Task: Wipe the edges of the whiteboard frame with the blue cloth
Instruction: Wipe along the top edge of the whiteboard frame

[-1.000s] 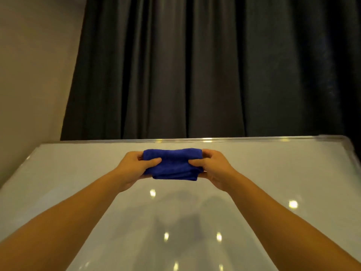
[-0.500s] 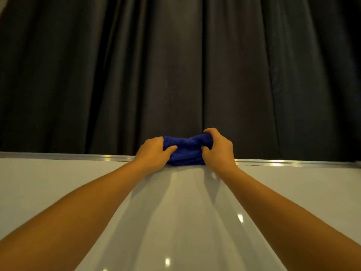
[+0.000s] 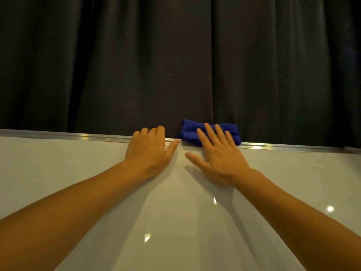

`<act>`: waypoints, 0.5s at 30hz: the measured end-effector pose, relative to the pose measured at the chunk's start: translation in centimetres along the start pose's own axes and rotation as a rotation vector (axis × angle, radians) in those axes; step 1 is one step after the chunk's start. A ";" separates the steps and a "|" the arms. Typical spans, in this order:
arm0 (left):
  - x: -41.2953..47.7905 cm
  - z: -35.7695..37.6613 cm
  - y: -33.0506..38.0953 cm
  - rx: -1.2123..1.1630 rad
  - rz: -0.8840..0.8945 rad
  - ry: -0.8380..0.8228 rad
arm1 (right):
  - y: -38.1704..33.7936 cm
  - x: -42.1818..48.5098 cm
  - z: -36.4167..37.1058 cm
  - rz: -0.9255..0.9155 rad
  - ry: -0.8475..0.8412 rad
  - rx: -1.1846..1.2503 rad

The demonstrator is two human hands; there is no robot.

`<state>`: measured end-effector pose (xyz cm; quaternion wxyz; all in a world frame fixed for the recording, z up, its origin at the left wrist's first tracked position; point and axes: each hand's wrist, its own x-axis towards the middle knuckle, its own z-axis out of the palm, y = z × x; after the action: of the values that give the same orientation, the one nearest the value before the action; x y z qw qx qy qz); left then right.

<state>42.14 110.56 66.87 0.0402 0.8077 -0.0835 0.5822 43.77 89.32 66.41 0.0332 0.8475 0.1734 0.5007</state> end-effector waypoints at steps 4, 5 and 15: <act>-1.0 0.6 0.9 0.138 0.084 -0.142 | -2.1 -0.4 0.6 0.087 -0.021 0.109; -1.0 0.5 1.1 0.139 0.088 -0.164 | -3.3 -0.4 0.8 0.031 -0.018 0.143; -1.0 -0.2 1.9 0.130 0.046 -0.188 | 2.0 -2.1 -0.3 0.198 0.009 0.128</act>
<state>41.28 108.85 65.96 -0.0337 0.8575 -0.0675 0.5090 43.07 86.70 65.26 -0.0716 0.8586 0.1204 0.4931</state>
